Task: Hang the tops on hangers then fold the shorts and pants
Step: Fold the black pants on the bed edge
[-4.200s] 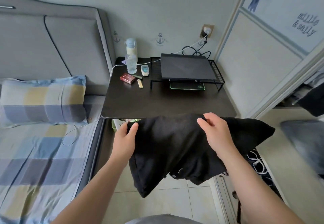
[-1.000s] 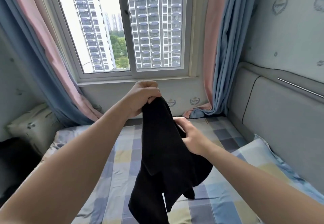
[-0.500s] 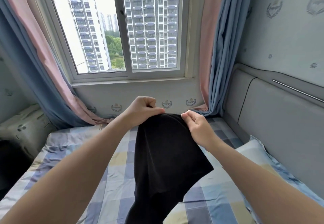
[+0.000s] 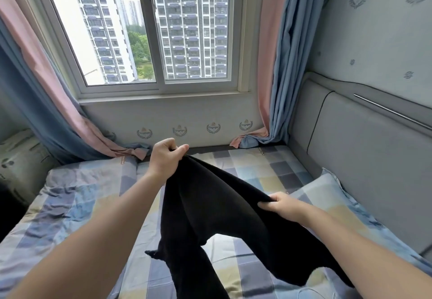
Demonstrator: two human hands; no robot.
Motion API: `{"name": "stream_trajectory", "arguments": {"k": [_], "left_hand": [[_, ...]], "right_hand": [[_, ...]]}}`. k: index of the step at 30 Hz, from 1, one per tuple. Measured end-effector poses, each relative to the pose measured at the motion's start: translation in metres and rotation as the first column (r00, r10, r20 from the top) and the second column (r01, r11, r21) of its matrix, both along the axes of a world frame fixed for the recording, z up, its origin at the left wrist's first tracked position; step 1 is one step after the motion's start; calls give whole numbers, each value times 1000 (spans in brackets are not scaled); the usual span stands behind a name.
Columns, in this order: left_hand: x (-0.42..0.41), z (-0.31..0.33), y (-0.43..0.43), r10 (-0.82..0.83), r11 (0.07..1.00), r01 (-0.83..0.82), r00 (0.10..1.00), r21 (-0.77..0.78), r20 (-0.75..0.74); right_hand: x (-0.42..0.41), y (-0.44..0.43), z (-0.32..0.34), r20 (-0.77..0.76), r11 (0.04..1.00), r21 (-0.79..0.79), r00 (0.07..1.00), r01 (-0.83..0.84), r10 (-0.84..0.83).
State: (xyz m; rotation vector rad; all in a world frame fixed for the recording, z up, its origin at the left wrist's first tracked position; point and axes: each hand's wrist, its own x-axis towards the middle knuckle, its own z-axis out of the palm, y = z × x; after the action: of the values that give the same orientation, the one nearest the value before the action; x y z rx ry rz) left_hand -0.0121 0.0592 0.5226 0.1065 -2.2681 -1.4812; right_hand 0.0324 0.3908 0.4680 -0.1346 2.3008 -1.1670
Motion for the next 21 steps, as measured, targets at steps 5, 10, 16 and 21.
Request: {"name": "stream_trajectory", "arguments": {"k": [5,10,16,21], "left_hand": [[-2,-12,15,-142,989,146,974,-10,176],[26,-23,56,-432,893,448,815,52,386],[76,-64,97,-635,768,583,642,265,430],[82,-85,100,-449,891,377,813,254,370]], "right_hand": [[-17,3,14,-28,932,-216,952,291,-304],[-22,-30,20,150,892,-235,921,386,-360],[-23,-51,37,347,693,-593,907,411,-240],[-18,-56,37,370,668,-684,929,291,-26]]}}
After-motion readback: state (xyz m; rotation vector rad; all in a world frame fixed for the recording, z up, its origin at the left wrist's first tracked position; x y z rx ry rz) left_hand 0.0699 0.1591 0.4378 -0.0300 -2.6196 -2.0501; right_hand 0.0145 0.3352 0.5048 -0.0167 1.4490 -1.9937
